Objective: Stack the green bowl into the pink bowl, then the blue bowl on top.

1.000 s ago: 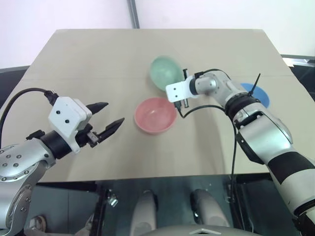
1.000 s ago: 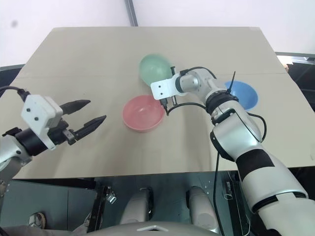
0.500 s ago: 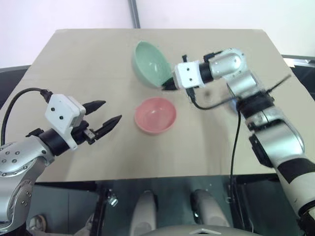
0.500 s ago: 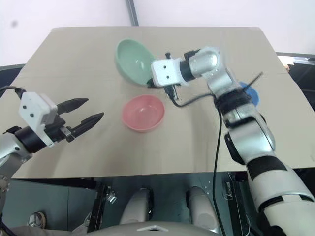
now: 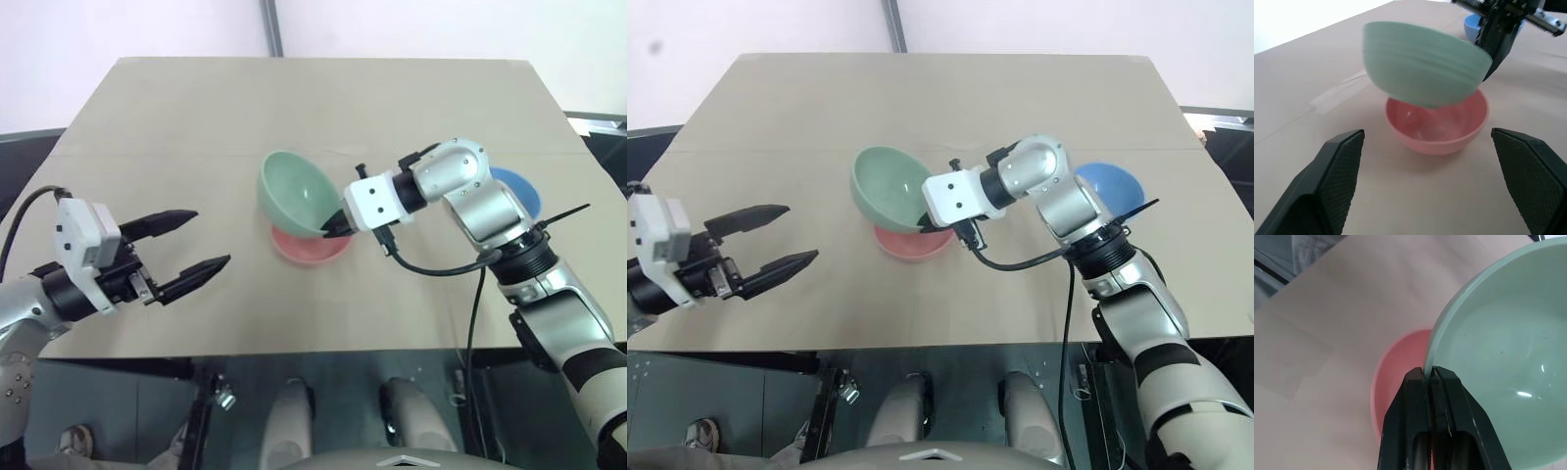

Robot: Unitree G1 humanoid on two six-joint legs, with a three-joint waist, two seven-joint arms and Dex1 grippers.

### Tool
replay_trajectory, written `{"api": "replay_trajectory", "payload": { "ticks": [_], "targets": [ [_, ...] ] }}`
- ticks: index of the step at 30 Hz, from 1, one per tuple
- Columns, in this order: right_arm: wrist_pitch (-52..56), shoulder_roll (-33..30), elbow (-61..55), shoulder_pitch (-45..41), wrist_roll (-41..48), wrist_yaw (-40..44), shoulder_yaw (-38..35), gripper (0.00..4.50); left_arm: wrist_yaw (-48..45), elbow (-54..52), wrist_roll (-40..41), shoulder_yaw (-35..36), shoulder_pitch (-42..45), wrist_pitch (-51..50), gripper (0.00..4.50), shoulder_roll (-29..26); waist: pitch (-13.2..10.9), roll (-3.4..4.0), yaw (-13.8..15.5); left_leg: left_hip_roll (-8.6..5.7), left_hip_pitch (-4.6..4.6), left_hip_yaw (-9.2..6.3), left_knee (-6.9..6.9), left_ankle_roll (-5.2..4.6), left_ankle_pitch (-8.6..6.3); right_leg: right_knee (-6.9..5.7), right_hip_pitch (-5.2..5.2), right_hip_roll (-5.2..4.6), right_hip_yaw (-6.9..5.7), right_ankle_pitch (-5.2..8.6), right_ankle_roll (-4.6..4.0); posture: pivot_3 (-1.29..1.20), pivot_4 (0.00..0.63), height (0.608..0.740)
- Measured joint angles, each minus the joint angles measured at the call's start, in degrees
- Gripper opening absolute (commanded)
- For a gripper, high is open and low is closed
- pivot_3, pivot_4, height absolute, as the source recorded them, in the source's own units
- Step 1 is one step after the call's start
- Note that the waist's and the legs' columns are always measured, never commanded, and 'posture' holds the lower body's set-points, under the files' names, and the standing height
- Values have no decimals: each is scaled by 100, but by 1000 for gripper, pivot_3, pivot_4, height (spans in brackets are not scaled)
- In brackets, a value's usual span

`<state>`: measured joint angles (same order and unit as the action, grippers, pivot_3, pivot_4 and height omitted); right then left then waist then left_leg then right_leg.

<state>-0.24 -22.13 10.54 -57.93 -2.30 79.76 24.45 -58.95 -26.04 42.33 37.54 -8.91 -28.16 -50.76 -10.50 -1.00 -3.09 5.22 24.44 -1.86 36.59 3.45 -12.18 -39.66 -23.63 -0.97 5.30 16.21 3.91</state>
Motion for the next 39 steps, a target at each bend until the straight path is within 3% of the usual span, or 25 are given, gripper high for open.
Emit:
{"api": "replay_trajectory", "payload": {
  "ticks": [2,3,4,6,10,14,20,25,30,33,36,39],
  "targets": [
    [11,-40,-26,5,-2,12,15,1096,-121,59,109,84,-29,-96,4500,-93,0,0,-2,0,0,0,-1,0,0,1,0,0,0,0,0,0,150,740],
    [15,-50,-43,5,-2,20,31,1266,-187,84,180,100,-38,-147,4500,-137,0,0,-2,0,0,0,-1,0,0,1,0,0,0,0,0,0,150,740],
    [22,-54,-51,5,-2,29,40,1849,-241,107,218,123,-39,-166,4500,-161,0,0,-4,0,0,0,-1,0,0,1,0,0,0,1,-1,0,150,740],
    [99,-70,-70,5,6,27,45,2275,-379,222,272,203,-32,-194,4500,-247,0,0,-3,0,-1,-1,-2,0,0,0,-1,1,-1,1,-2,0,150,740],
    [734,-166,-487,12,241,-49,-131,2275,-453,298,275,234,97,-189,4500,-317,0,0,13,0,4,-1,-1,0,0,1,-3,0,-1,2,-2,0,150,740],
    [2259,-705,-1290,147,721,-657,-1048,2275,-327,172,344,-18,475,-230,4500,-321,1,-2,122,-1,11,-5,3,0,0,9,-1,-4,-8,2,-2,0,150,740],
    [3833,-2113,-1964,1708,307,-1906,-2061,2275,-31,28,510,-730,1333,-364,4500,-316,5,-8,244,-1,17,0,-2,0,0,28,-1,-4,-5,2,-2,0,150,740],
    [4731,-2305,-2187,2537,138,-2668,-2215,2275,70,101,501,-1378,1950,-374,4500,-185,2,-1,62,0,13,3,-9,-1,0,26,-5,1,5,1,-1,0,150,740],
    [4855,-2270,-1983,2782,41,-3140,-2142,2275,68,274,471,-1613,2158,-373,4500,-122,2,-2,36,-1,14,4,-7,-1,0,26,-5,0,7,1,0,0,150,740],
    [4814,-2229,-1826,2787,60,-3171,-2019,1421,65,310,445,-1624,2234,-371,4500,-122,2,-1,49,-1,16,4,-6,-1,0,26,-5,0,7,1,0,0,150,740],
    [4678,-2204,-1722,2785,150,-3153,-1987,119,62,312,432,-1629,2233,-371,4500,-122,2,-2,65,-1,16,2,-6,-1,0,27,-5,0,5,1,0,0,150,740],
    [4500,-2182,-1670,2779,217,-3143,-1960,51,75,309,431,-1607,2202,-373,4500,-122,2,-2,65,-1,17,2,-5,-1,0,27,-5,0,5,1,0,0,150,740]
  ]
}}
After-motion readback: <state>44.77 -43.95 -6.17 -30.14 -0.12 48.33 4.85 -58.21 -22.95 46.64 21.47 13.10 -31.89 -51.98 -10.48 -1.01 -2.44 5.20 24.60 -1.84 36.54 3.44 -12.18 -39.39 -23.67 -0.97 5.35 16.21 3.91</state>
